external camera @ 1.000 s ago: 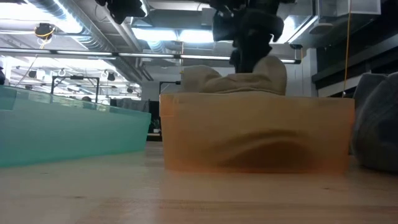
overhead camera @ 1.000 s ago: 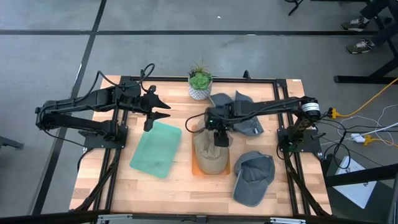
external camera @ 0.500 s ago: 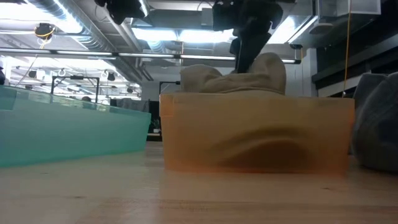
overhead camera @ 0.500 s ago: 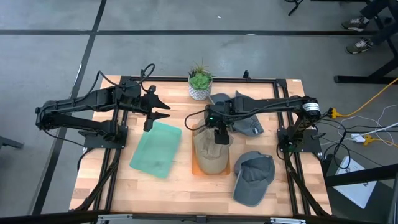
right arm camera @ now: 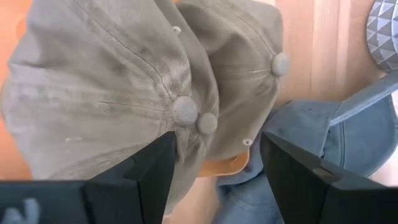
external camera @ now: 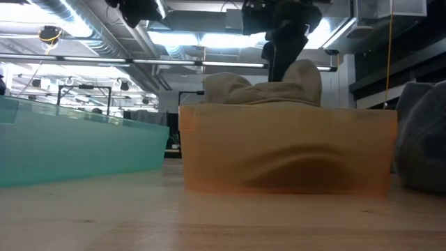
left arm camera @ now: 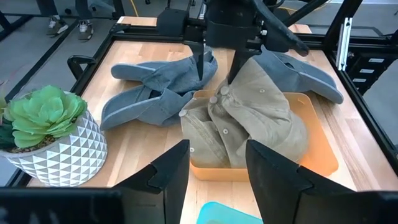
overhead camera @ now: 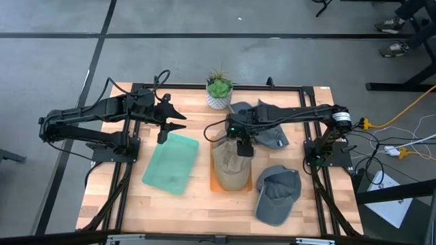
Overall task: Pick & Place hat
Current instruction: Put the brown cap into the orange bin, then put the top right blue cap into the green bin
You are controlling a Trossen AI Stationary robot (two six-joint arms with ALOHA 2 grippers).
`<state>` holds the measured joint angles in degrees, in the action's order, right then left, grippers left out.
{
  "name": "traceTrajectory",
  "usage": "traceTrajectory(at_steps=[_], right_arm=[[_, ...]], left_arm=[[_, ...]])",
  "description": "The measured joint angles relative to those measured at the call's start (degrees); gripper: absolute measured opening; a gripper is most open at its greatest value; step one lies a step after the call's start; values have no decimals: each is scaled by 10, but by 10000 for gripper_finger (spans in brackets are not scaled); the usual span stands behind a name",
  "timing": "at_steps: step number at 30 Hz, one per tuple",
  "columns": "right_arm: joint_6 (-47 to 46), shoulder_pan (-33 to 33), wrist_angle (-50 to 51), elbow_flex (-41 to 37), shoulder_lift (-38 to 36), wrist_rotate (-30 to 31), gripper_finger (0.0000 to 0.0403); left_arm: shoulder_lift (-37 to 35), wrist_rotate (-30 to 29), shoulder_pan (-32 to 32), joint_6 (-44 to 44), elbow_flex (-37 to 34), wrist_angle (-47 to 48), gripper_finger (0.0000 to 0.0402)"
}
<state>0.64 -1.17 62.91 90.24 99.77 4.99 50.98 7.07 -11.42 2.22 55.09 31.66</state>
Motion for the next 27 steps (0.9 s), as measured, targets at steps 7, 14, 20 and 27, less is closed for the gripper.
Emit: traceTrajectory(at_steps=[7, 14, 20, 27], right_arm=[[-1, 2, 32, 0, -21, 0, 232], [-19, 34, 5, 0, -93, 33, 232], [-100, 76, -2, -12, -155, 79, 232], [-196, 145, 0, -77, -184, 85, 232]], left_arm=[[0, -1, 0, 0, 0, 0, 152], [0, -2, 0, 0, 0, -1, 154], [0, -2, 0, 0, -4, -6, 150], [0, 6, 1, -27, -46, -35, 154]])
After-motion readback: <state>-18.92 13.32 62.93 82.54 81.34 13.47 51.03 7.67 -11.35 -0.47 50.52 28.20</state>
